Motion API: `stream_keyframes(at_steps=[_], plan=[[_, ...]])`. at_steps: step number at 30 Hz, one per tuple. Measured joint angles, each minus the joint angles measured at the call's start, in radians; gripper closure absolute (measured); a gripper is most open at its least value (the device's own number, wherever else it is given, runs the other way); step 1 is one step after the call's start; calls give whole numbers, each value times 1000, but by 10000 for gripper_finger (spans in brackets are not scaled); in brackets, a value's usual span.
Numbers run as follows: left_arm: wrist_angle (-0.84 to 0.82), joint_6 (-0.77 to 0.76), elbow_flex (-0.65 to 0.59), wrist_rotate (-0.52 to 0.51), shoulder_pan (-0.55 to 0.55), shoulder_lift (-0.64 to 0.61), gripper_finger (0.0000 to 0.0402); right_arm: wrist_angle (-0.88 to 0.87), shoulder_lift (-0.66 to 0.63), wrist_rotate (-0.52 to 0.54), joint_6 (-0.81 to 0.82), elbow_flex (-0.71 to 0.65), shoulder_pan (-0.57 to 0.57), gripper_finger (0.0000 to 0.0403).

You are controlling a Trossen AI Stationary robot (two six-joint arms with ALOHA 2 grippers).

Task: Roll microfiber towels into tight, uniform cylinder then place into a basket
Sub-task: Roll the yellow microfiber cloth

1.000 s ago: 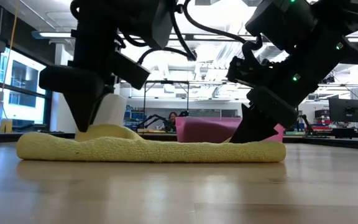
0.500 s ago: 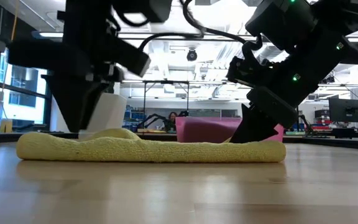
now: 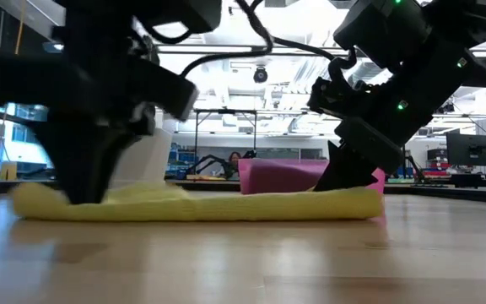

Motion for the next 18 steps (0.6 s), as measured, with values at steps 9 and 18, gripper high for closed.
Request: stream_keyframes(at_steps=[9,18], plan=[[11,-78,10,48,-43,-1,303,-1,0,0,-3,0,-3,290],[8,-60,171,24,-48,-3,303,12,-55,-22,-219,54,-6,291]])
